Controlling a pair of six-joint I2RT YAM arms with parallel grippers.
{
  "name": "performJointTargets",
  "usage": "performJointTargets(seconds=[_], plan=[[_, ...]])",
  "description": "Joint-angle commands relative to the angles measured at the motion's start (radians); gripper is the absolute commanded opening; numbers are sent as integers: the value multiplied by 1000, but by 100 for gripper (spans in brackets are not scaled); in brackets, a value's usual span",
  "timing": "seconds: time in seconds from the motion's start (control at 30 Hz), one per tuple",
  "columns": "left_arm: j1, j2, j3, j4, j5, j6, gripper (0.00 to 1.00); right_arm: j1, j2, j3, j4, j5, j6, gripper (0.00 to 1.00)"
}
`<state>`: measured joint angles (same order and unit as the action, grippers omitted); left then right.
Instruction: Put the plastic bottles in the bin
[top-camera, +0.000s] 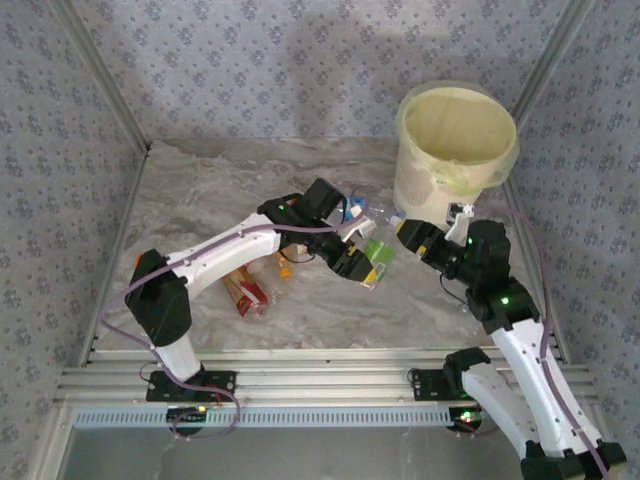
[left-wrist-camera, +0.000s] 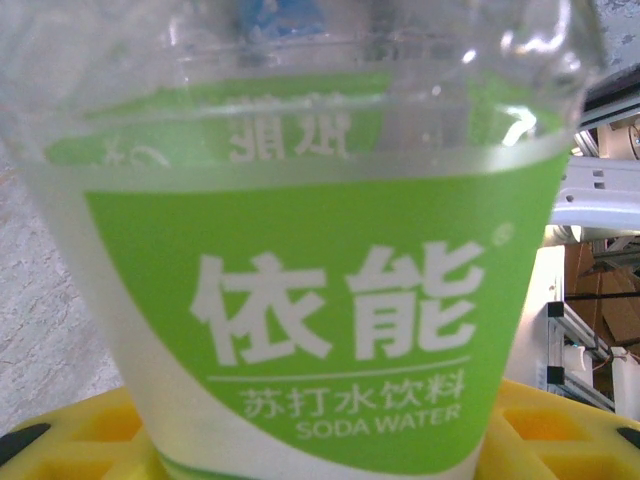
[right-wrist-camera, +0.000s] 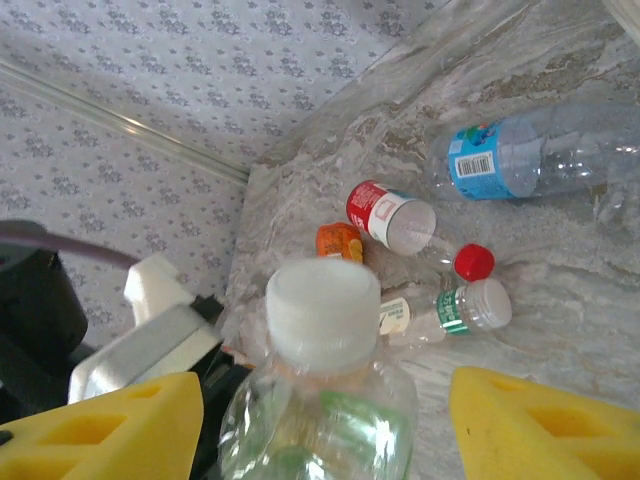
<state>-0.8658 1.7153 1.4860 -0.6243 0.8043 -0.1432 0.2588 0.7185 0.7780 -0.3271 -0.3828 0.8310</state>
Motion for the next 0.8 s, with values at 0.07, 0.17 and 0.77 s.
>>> performJointTargets(seconds=[0.07, 0.17, 0.77], plan=[[-2, -55, -2, 21, 23, 14, 54, -2, 65, 56, 54, -26, 2, 65], [-5, -52, -2, 18, 18, 15, 55, -2, 102, 78, 56, -35, -10, 64], [-7, -41, 4, 4, -16, 31, 55, 93, 233, 159, 23, -1, -59, 49]])
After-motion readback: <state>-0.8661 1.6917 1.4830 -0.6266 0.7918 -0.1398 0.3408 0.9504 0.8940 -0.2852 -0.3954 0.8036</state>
